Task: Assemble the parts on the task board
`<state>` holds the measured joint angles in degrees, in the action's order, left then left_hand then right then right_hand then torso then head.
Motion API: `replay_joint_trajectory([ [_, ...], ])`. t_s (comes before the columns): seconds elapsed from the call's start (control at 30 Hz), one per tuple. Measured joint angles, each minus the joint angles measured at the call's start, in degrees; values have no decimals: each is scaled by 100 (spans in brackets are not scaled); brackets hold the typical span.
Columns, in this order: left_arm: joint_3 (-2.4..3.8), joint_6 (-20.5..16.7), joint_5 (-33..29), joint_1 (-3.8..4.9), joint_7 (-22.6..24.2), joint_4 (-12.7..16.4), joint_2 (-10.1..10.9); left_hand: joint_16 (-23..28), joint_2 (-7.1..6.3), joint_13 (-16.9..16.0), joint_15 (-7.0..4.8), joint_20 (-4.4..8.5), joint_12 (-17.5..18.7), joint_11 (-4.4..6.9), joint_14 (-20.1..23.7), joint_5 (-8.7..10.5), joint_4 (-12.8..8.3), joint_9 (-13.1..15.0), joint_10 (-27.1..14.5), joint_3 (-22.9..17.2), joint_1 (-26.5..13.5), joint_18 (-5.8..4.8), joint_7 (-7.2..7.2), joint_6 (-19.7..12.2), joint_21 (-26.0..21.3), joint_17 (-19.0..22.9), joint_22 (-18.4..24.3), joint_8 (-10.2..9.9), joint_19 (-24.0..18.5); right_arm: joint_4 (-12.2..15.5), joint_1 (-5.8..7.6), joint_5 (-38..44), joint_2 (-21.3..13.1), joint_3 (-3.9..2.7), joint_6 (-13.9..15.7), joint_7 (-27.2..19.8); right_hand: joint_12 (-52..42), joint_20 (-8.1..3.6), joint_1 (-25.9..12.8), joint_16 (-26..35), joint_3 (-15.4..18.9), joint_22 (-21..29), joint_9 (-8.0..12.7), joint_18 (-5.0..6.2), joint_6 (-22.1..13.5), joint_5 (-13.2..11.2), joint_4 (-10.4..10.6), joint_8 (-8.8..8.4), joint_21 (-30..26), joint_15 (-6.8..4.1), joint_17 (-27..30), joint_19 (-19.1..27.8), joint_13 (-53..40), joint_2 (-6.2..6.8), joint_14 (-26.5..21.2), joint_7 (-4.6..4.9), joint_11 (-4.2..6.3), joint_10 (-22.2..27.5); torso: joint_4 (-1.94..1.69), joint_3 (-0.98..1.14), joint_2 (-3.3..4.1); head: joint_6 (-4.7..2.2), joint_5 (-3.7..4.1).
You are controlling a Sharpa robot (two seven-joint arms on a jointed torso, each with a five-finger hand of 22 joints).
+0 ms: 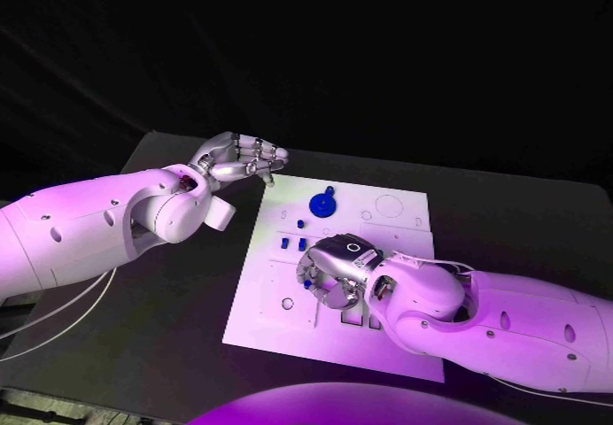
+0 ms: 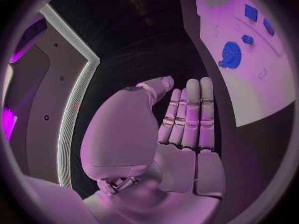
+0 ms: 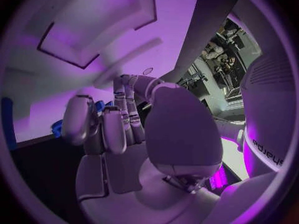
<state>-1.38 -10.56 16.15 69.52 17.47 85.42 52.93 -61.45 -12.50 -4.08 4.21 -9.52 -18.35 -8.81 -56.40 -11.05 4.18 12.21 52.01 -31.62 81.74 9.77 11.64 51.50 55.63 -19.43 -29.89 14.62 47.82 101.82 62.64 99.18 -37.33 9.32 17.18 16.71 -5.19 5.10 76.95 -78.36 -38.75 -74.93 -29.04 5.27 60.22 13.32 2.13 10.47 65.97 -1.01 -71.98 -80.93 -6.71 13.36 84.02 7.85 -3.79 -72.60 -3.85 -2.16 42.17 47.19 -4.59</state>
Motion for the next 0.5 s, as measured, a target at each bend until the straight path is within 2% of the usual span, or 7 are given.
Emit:
replay_joint_trajectory([
  [0.13, 0, 4, 0, 0, -6, -2, 1, 0, 0, 0, 0, 0, 0, 0, 0, 0, 0, 0, 0, 0, 0, 0, 0, 0, 0, 1, 0, 0, 0, -4, -2, -9, -13, 5, 21, -7, 76, 14, -66, 34, 73, 0, 55, 1, -214, 2, 10, -131, -216, 0, 126, 95, 43, 68, 0, -10, -21, 173, 2, 0, 0, -4, 4],
  [0.2, -1, 7, 0, 0, -9, -2, 3, 0, 0, 0, 0, 0, 0, 0, 0, 0, 0, 0, 0, 0, 0, 0, 0, 0, 0, 1, 1, 0, 0, 6, -5, -11, -29, 7, 46, -10, 102, 23, -63, 49, 96, 1, 73, 1, -302, 5, 33, -185, -291, 20, 177, 104, 93, 144, -20, -16, -39, 243, 2, 3, 0, -7, 8],
  [0.5, -4, 22, 0, 0, -23, -1, 24, 0, 0, 5, 0, -15, 0, 21, 0, 0, 0, 0, -20, 0, 0, 0, 0, 0, 0, 1, 5, 0, -15, 226, 0, 0, -384, 13, 273, 4, 131, 43, -117, 76, 207, 1, 93, 1, -353, 12, 33, -218, -362, 40, 257, 124, 110, 241, 0, -8, -72, 413, 5, 7, 1, -44, 23],
])
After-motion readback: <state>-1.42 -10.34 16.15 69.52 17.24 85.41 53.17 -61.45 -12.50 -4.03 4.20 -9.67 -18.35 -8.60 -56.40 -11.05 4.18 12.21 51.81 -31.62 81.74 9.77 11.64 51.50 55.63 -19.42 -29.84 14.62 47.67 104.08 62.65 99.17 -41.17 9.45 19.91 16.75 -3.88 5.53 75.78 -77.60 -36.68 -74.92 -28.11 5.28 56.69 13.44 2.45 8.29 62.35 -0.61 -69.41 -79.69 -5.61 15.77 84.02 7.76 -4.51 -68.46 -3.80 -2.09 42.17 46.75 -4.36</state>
